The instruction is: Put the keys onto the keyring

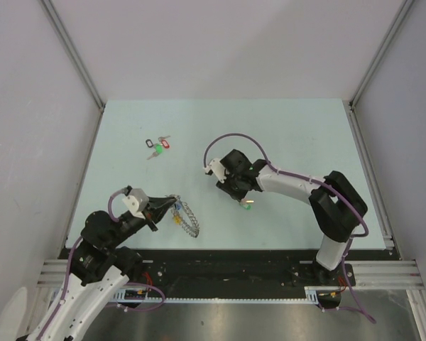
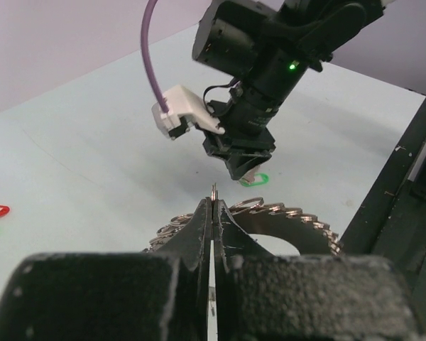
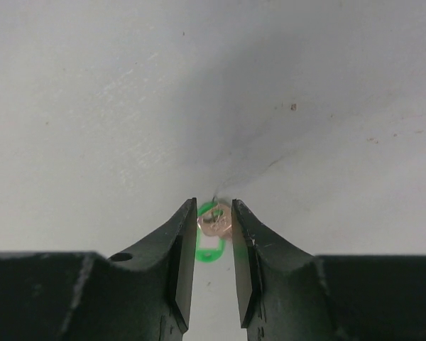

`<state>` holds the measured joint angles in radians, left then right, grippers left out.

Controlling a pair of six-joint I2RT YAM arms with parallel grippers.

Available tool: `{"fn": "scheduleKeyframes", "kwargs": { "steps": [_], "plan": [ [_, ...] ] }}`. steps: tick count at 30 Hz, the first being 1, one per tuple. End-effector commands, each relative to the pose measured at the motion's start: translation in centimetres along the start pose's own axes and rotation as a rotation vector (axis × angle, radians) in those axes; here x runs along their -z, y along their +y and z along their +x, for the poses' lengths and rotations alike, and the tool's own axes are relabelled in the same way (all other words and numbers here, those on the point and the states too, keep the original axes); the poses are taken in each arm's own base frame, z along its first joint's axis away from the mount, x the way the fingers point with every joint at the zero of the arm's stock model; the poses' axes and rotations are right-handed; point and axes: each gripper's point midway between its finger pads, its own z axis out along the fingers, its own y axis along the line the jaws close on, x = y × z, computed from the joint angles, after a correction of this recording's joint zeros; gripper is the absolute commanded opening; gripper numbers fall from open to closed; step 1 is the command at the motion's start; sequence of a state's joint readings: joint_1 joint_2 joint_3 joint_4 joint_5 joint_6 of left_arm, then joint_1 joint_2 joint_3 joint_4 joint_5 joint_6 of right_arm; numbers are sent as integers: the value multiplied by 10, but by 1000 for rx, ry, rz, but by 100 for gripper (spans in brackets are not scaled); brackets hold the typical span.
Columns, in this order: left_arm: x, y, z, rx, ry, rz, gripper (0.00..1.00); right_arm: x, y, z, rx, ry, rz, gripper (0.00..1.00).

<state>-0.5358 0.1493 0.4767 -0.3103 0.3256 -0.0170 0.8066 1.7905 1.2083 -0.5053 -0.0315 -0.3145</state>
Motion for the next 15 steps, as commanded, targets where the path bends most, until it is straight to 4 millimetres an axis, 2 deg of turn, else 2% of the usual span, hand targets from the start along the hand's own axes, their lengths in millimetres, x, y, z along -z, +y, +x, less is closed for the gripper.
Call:
{"fn": "scheduleKeyframes", "kwargs": {
  "steps": [1,7,15],
  "plan": [
    [2,-1,-21,-41,-71,6,0,18,2,-10,-36,-115,-29,31],
    [0,-1,-19,-37,-63,9,0,13,4,3,-88,-152,-66,27],
    [-1,0,-18,-35,-57,11,0,8,-2,8,-127,-175,-62,19]
  ]
}}
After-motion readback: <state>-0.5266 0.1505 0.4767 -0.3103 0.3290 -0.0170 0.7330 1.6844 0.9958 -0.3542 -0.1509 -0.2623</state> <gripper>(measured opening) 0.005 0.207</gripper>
